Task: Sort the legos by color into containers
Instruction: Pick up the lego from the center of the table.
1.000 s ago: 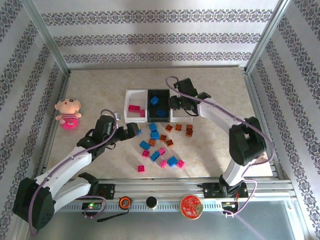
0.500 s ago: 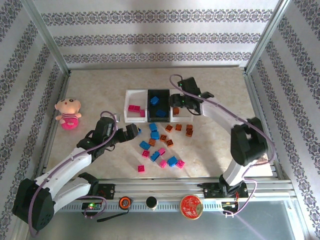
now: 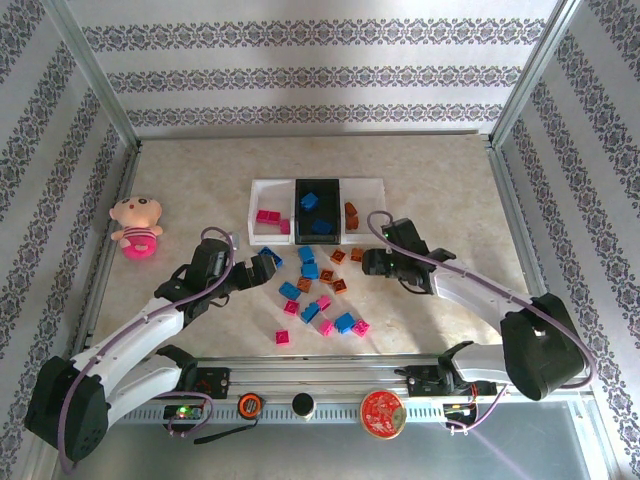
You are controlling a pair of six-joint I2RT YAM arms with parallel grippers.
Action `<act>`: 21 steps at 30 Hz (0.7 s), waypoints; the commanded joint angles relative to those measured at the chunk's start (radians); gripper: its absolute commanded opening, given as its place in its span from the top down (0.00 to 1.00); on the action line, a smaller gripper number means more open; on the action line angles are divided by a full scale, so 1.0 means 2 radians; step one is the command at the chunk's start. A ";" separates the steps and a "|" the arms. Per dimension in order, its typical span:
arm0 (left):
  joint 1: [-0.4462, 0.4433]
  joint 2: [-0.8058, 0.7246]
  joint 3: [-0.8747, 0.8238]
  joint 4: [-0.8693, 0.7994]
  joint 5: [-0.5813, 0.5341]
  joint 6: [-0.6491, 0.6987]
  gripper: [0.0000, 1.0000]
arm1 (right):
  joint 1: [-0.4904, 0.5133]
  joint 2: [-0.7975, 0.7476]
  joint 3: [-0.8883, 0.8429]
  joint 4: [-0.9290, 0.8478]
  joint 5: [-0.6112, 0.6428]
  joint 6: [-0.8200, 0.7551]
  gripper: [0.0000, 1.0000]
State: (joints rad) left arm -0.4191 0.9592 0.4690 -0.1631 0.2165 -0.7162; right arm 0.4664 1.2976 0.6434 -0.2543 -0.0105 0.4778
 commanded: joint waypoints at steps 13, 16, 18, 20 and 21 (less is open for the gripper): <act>-0.005 -0.007 -0.014 0.013 -0.002 0.001 0.00 | -0.015 0.121 0.031 0.055 0.021 0.008 0.41; -0.005 -0.006 -0.014 0.014 -0.002 0.001 0.00 | -0.015 0.133 0.036 0.052 0.032 0.003 0.48; -0.006 -0.006 -0.014 0.013 -0.002 0.002 0.00 | -0.015 0.135 0.034 0.053 0.028 0.003 0.53; -0.005 -0.007 -0.013 0.010 -0.003 0.004 0.00 | -0.012 0.125 0.027 0.053 0.024 0.003 0.58; -0.005 -0.006 -0.013 0.008 -0.004 0.004 0.00 | -0.010 0.117 0.022 0.053 0.024 0.003 0.61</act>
State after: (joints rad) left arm -0.4191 0.9588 0.4507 -0.1596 0.2165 -0.7162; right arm 0.4431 1.5249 0.6964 -0.2047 0.0109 0.4931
